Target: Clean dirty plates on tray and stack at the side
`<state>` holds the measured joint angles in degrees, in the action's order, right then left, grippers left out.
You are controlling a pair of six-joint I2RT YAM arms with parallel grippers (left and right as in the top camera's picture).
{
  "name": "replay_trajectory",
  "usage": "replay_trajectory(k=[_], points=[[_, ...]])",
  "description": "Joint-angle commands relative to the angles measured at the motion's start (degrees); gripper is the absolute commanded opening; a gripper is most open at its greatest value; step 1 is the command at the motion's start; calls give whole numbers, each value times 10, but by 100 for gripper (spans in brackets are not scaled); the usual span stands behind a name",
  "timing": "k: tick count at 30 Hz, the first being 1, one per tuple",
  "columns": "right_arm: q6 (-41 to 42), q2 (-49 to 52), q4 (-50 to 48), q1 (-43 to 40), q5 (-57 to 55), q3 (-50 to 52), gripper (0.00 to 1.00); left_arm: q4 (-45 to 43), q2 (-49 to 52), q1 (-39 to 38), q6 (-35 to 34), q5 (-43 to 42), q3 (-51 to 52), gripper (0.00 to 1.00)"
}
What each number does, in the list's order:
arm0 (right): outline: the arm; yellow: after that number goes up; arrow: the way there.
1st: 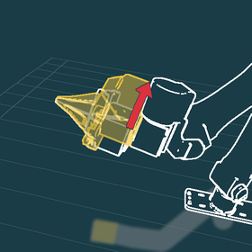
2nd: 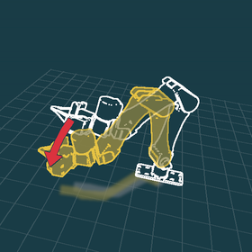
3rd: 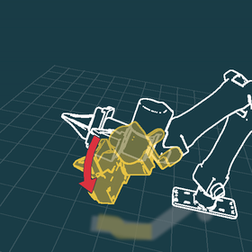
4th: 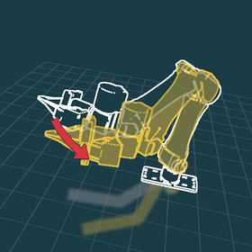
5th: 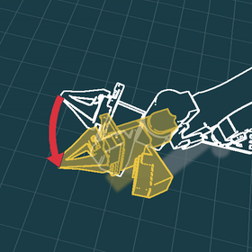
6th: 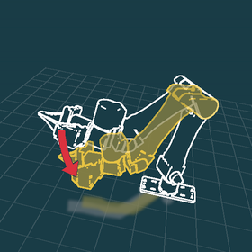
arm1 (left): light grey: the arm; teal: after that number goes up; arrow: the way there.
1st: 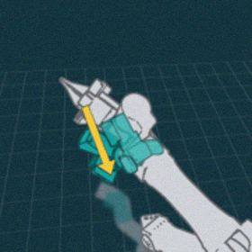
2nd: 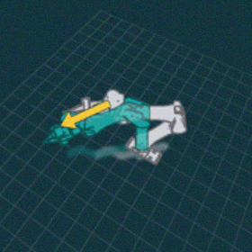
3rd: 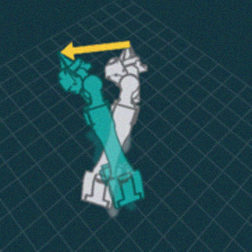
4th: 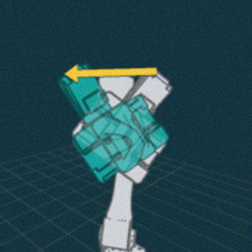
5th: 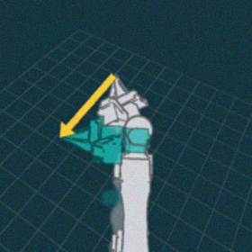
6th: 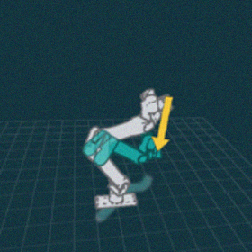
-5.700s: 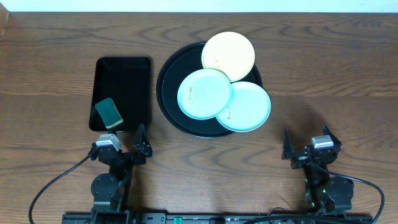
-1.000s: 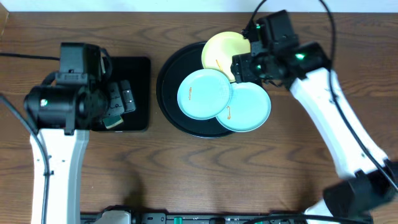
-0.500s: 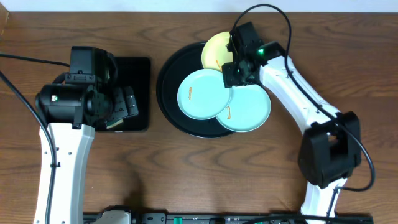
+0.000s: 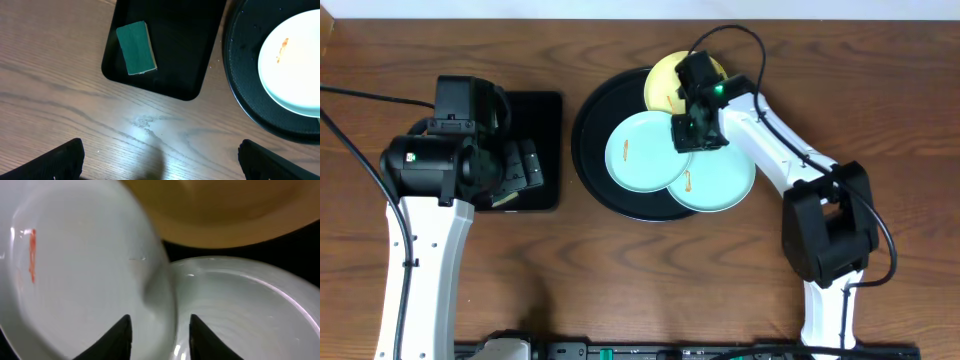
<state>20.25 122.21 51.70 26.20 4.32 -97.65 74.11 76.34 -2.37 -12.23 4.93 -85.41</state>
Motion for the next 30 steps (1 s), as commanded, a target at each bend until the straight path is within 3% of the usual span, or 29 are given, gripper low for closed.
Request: replay_trajectory(k=[1,14,16,19,30], points=[[33,4,8,10,-20,5,34,0,-5,-2,-8,11,5,98],[61,4,-22,10,-28,38,31,5,-5,-2,-8,11,5,98],[61,4,-36,10,-26,45,23,5,-5,-2,-8,11,5,98],[61,4,-41,10,-26,45,1,5,-5,-2,-8,11,5,98],[58,-19,-28,7,-39,1,1,1,-5,-2,-8,11,5,98]])
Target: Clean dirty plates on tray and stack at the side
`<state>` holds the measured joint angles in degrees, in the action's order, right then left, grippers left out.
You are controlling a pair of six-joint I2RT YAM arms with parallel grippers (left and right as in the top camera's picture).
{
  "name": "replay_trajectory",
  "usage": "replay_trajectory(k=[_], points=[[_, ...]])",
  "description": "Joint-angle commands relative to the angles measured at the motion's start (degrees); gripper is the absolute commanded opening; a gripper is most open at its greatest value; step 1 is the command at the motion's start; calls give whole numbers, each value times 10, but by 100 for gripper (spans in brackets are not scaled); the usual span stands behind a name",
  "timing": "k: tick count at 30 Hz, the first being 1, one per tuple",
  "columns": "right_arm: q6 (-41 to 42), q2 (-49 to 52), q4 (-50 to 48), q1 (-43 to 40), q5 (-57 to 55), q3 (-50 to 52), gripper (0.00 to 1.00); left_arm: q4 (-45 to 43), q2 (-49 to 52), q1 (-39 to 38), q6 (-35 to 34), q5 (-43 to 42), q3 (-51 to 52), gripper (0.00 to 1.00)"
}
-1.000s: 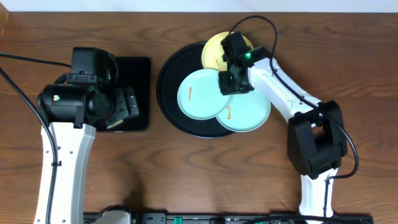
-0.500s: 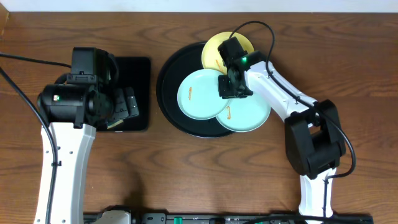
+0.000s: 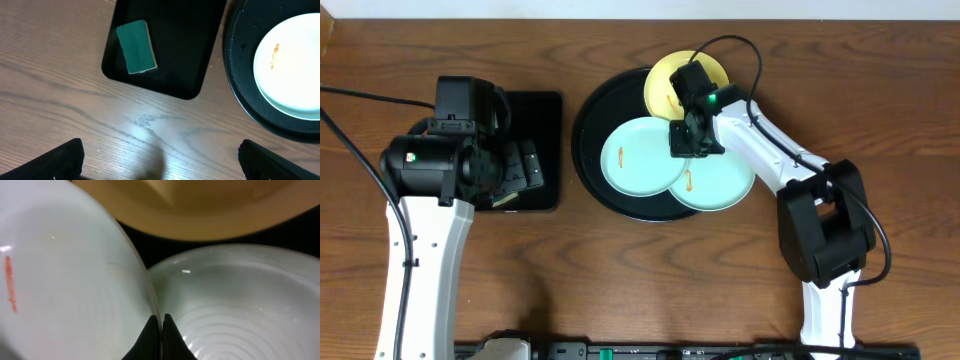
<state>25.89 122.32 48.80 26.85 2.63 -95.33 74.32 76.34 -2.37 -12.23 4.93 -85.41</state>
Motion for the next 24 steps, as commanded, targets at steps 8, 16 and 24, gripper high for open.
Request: replay_trajectory(k=[8,16,24], points=[[-15,-88,29,2,-78,-23,1,-35,1,-2,-12,12,7,98],[-30,-97,41,2,-73,-19,1,-113,57,22,-43,16,47,98],[-34,-97,30,5,-71,-19,1,-119,165,82,-73,-11,47,85]])
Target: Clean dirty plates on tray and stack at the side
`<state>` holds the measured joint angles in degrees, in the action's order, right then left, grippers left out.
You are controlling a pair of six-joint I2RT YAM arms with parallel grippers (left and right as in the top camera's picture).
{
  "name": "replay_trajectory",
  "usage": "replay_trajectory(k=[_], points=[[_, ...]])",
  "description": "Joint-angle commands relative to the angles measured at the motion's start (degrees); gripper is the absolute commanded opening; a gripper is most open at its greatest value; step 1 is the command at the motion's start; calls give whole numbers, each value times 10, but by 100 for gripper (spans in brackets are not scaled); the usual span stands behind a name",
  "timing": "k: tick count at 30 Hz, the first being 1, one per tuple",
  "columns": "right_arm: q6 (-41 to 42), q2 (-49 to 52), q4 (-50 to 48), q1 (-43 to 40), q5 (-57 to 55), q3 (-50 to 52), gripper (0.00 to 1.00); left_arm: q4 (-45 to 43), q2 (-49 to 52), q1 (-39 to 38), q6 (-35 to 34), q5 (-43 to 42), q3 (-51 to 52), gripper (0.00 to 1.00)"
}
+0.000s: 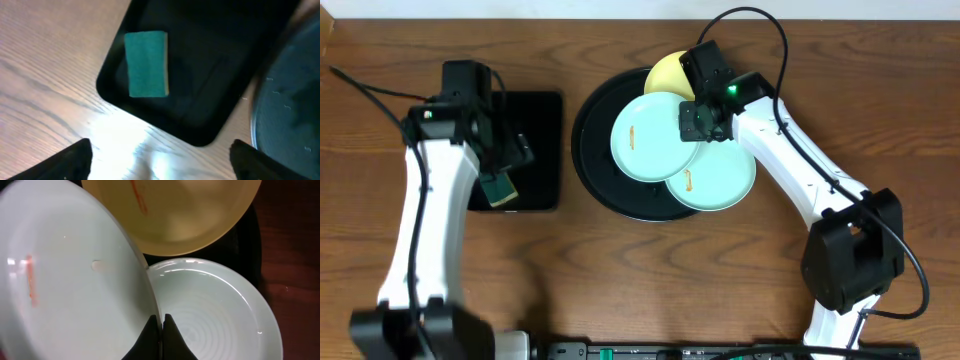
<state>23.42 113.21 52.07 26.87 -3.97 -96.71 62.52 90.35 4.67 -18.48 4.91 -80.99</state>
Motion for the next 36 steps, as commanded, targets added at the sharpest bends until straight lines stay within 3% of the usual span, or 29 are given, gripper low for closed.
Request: replay_trajectory(k=[1,6,8,12,15,19,36], points=[[-13,-6,-4,5,-5,-6,1,-3,39,14,-5,-22,3,84],[-12,-6,-12,8,-3,-5,1,-9,104,17,-3,-28,3,84],[-11,-4,-16,10,-2,-5,1,-12,124,18,-3,-28,3,92],[3,-3,-22,17,2,-5,1,-23,143,19,-3,-16,3,92],[3,0,-22,29,2,-5,1,-33,145,22,-3,21,3,91],[2,4,-22,44,-18,-4,1,-40,147,28,-3,35,3,78],[1,4,-59,46,-35,25,1,-162,151,58,-7,38,93,78]])
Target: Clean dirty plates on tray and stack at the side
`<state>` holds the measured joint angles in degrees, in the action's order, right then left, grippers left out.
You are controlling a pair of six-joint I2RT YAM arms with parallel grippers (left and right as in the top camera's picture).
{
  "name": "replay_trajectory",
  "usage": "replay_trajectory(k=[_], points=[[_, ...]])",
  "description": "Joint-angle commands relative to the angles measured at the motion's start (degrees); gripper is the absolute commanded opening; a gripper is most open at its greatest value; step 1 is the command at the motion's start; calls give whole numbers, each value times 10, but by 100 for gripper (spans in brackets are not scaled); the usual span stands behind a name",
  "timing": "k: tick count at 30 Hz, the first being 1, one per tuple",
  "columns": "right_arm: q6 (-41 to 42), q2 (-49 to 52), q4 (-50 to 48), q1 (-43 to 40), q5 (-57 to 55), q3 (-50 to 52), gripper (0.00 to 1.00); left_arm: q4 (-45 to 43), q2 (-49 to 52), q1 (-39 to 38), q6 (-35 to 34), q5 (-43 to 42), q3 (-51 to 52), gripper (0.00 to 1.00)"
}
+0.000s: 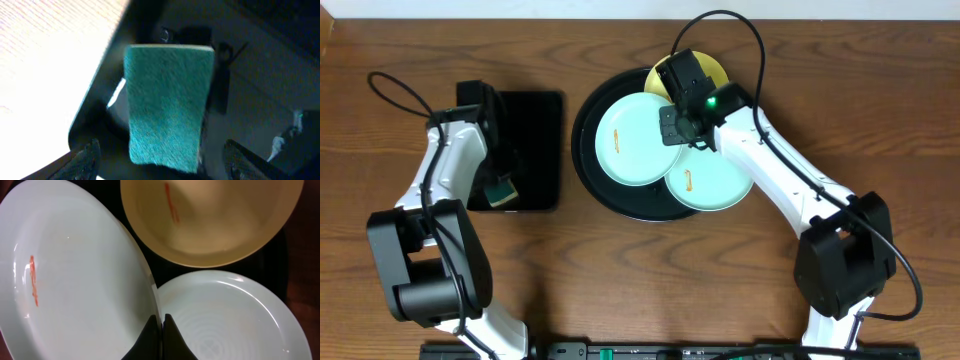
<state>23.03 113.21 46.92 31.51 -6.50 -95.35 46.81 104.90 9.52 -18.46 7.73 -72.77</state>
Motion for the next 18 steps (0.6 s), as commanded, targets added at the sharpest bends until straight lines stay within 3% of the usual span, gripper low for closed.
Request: replay_trajectory(k=[1,18], points=[[5,4,-12,0,-10,16,1,-11,7,11,-7,6,13,78],[5,4,-24,0,-10,21,1,-40,49,10,2,3,16,78]])
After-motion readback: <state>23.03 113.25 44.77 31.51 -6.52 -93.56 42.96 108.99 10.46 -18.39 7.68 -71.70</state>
